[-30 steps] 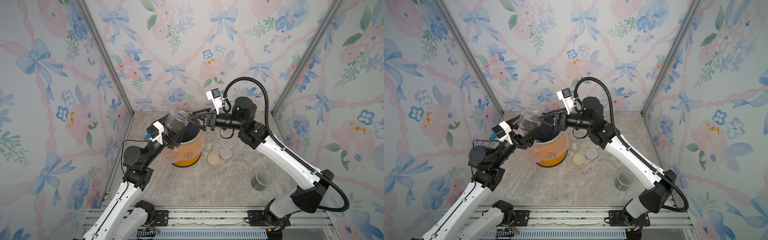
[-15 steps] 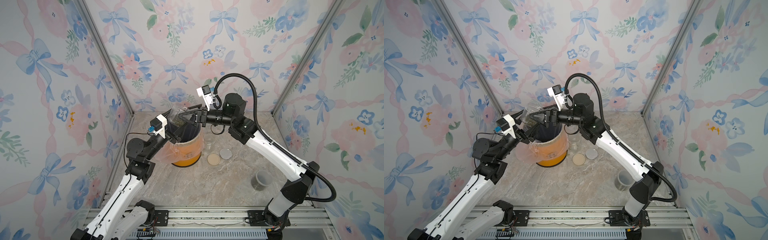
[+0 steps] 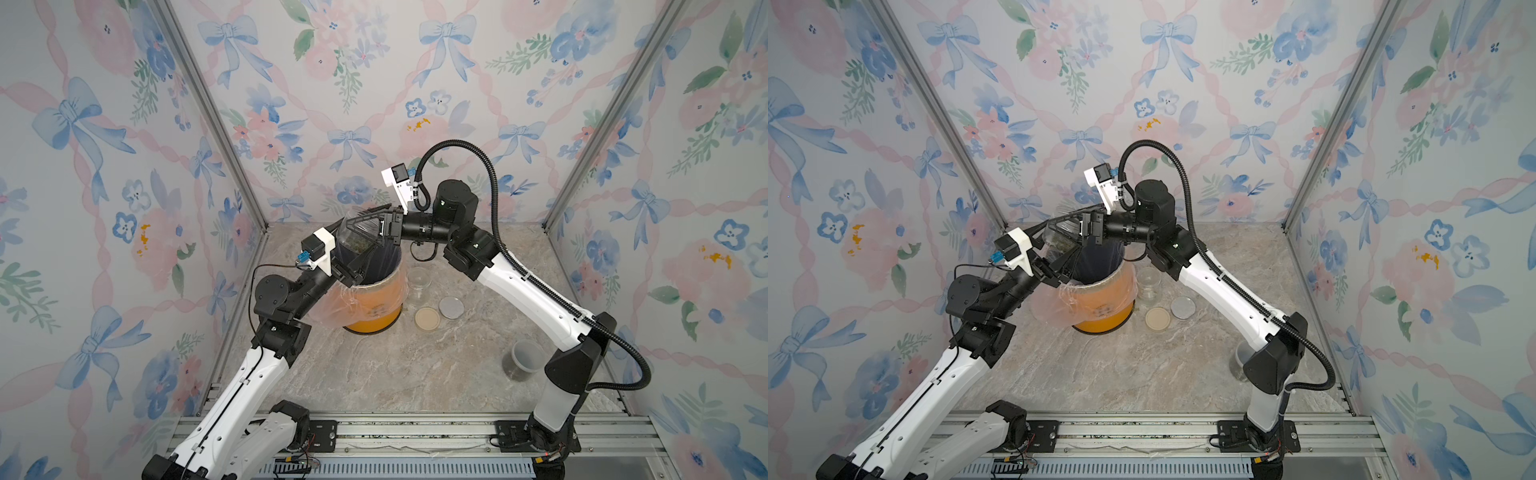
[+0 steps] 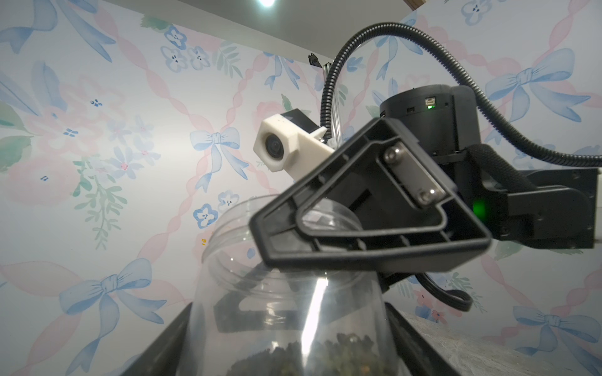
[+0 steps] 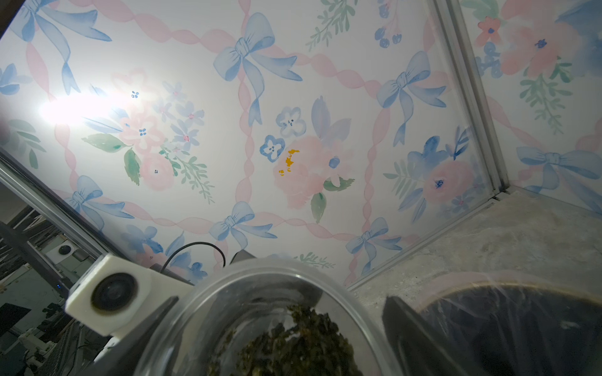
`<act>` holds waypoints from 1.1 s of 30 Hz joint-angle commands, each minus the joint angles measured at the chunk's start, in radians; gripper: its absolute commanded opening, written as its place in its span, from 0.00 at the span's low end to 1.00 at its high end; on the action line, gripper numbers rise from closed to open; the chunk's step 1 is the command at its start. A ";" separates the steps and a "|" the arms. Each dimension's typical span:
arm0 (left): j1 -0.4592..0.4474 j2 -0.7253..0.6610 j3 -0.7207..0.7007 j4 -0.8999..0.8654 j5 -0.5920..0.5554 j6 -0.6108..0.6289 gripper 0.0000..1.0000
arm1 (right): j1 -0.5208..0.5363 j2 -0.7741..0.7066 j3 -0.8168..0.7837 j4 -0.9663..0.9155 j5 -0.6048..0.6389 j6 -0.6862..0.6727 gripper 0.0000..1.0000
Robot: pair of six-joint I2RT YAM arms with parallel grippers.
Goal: Empty moldy tea leaves from jars
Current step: Pour the moldy tea leaves from the jar into the trash bin.
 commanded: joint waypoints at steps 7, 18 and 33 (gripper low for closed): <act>0.001 0.000 0.026 0.063 0.024 -0.009 0.47 | 0.007 0.011 0.023 0.018 0.013 0.036 0.80; 0.001 0.023 0.038 0.060 0.011 -0.006 0.54 | 0.006 0.009 0.017 0.039 0.025 0.064 0.71; 0.002 0.068 0.071 0.060 -0.002 0.038 0.76 | -0.025 0.062 0.110 0.010 0.025 0.111 0.60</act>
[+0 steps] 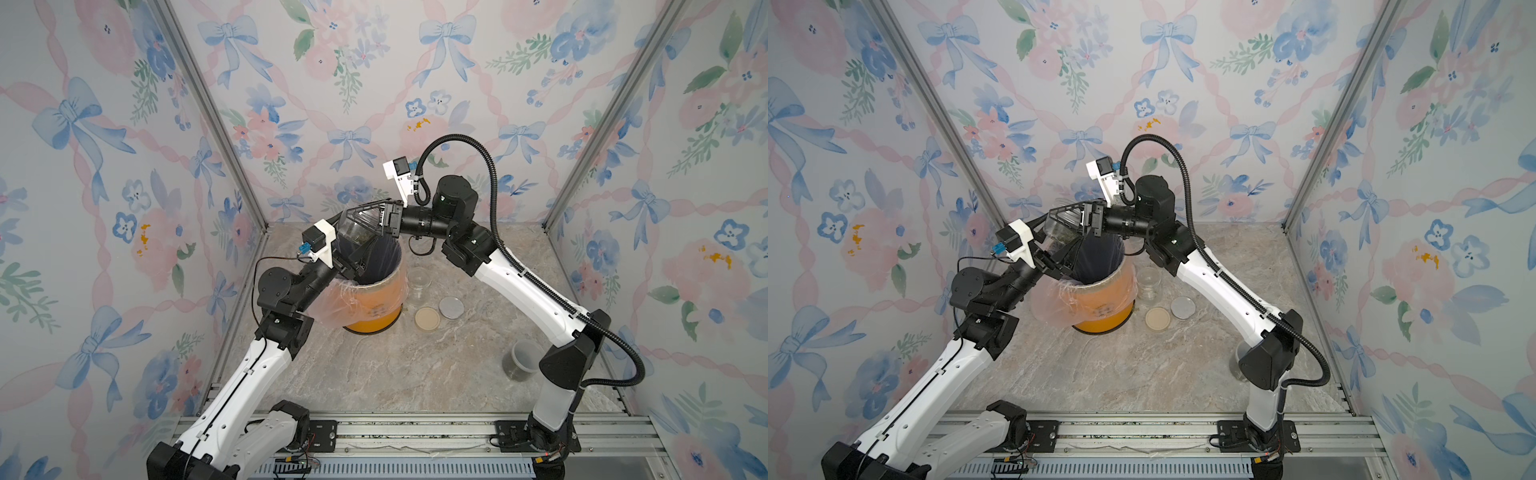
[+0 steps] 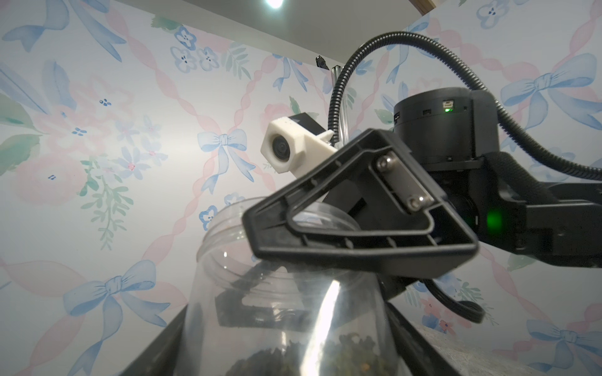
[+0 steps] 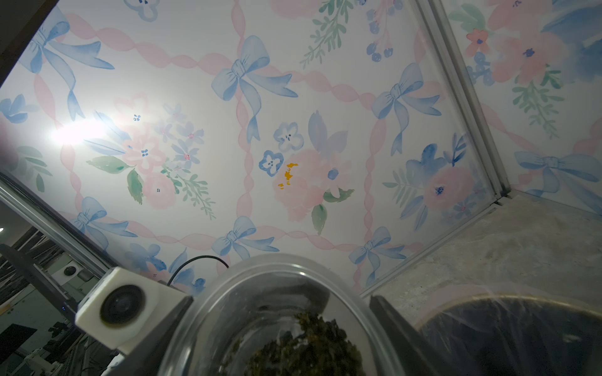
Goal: Empty moldy tea leaves from jars
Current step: Pour the moldy tea leaves from the jar into the trash bin.
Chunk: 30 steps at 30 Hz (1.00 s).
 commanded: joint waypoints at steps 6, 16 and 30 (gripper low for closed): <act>-0.002 0.029 0.042 0.033 0.026 0.072 0.91 | -0.016 0.042 0.085 -0.031 0.006 0.051 0.58; -0.002 0.041 -0.007 0.144 0.000 0.121 0.98 | -0.047 0.066 0.121 -0.022 -0.012 0.109 0.57; 0.018 0.157 -0.086 0.558 0.010 0.110 0.98 | -0.063 0.111 0.222 -0.063 -0.062 0.168 0.56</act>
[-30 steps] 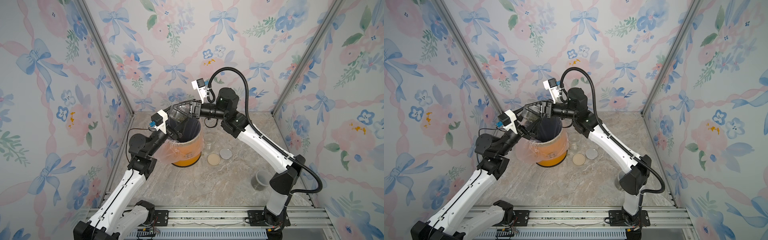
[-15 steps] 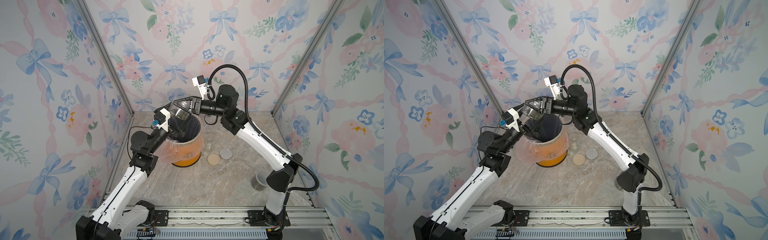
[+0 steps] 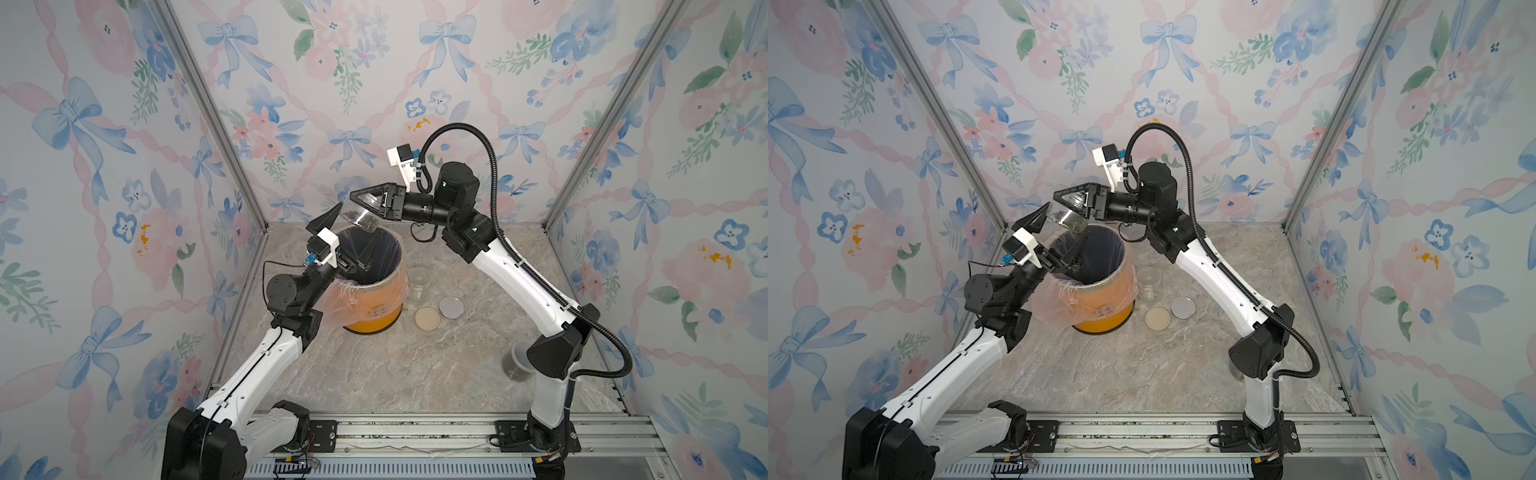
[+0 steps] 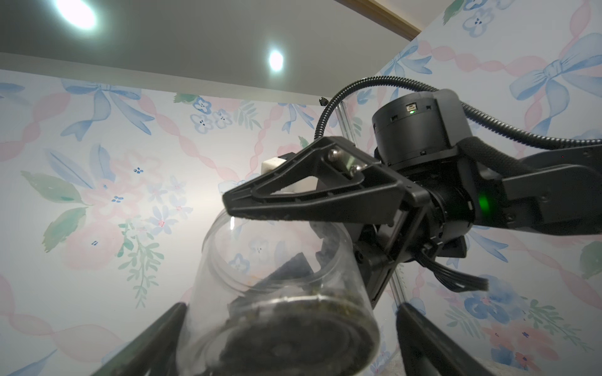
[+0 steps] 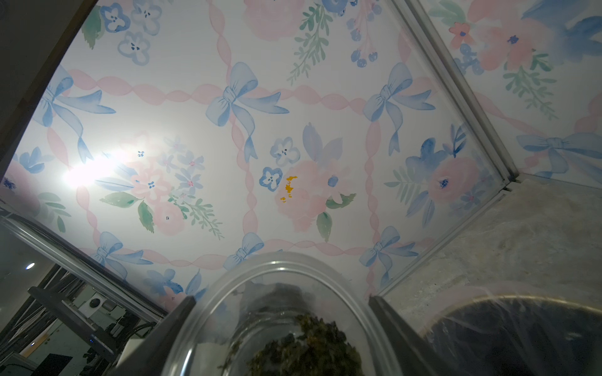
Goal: Empty moldy tea leaves from jars
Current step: Pour the moldy tea leaves from the jar into the trash bin.
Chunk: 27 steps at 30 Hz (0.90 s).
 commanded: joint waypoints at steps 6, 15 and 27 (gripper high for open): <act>-0.027 0.076 -0.026 0.293 -0.030 0.047 0.98 | -0.020 0.056 0.120 -0.016 -0.059 0.068 0.56; -0.051 0.169 -0.005 0.503 -0.045 0.061 0.98 | -0.024 0.071 0.153 -0.023 -0.083 0.105 0.56; -0.068 0.267 0.089 0.604 -0.025 0.057 0.98 | -0.024 0.048 0.155 -0.072 -0.084 0.096 0.56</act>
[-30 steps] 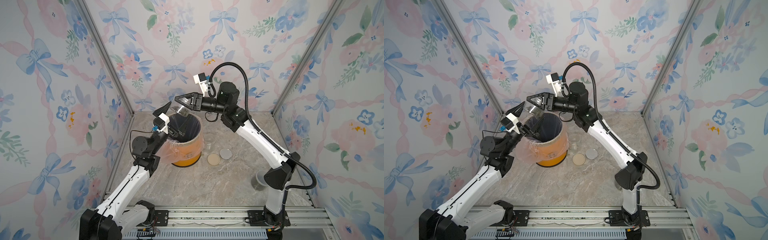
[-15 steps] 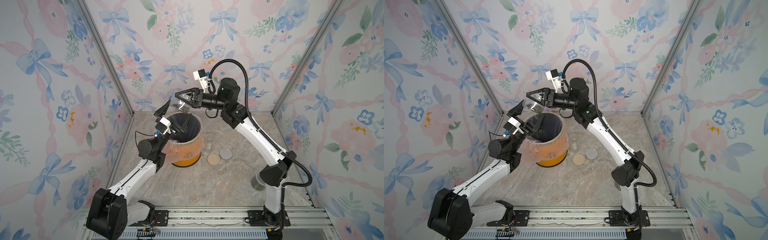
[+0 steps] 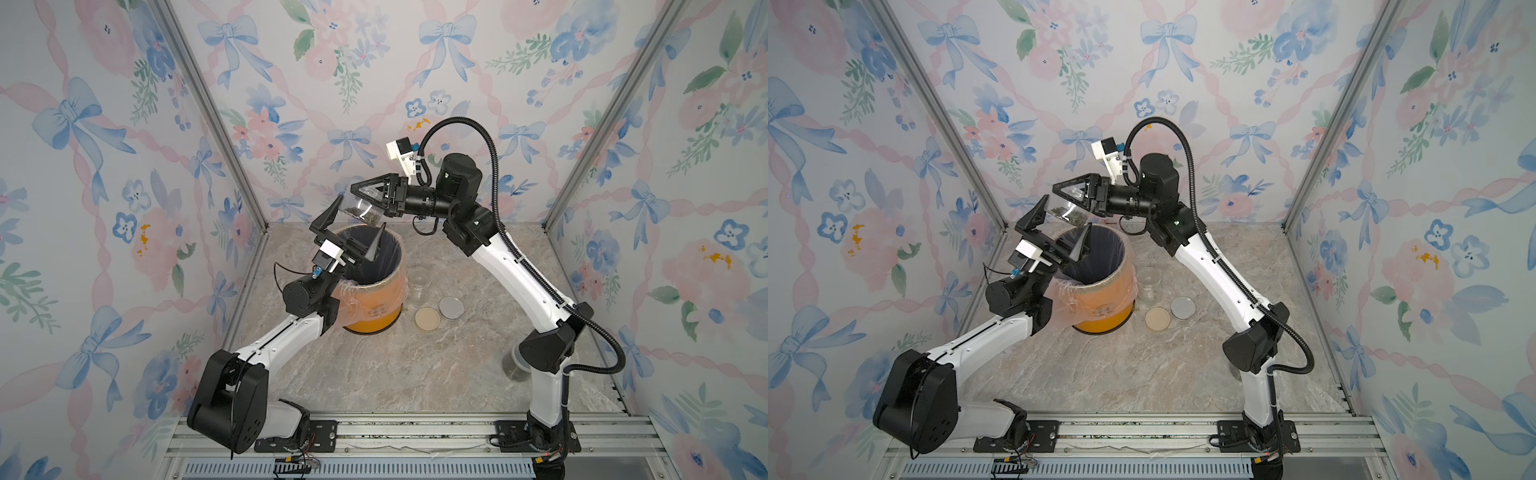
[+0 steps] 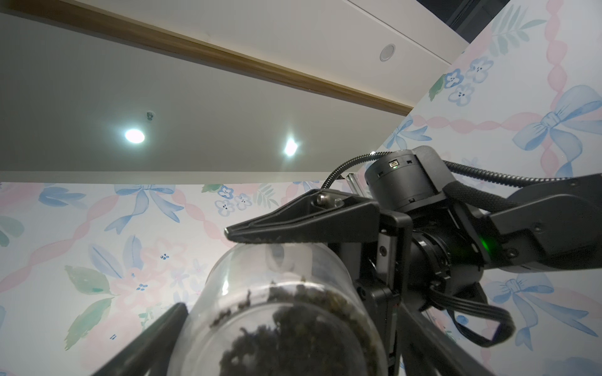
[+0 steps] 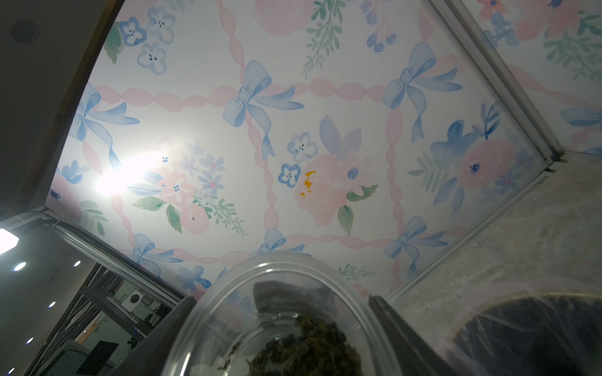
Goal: Empty moldy tea leaves from jars
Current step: Pour the moldy tea leaves from the jar into the trash bin.
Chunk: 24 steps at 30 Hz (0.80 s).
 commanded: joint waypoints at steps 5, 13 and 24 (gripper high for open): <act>-0.009 0.023 0.062 0.040 0.032 0.006 0.98 | -0.009 -0.020 0.010 0.002 -0.012 0.002 0.56; -0.009 0.038 0.047 0.046 0.017 -0.008 0.98 | -0.004 -0.036 -0.007 0.018 -0.011 0.012 0.56; -0.009 0.064 0.060 0.026 -0.010 -0.006 0.95 | 0.005 -0.067 -0.053 0.032 -0.012 0.004 0.56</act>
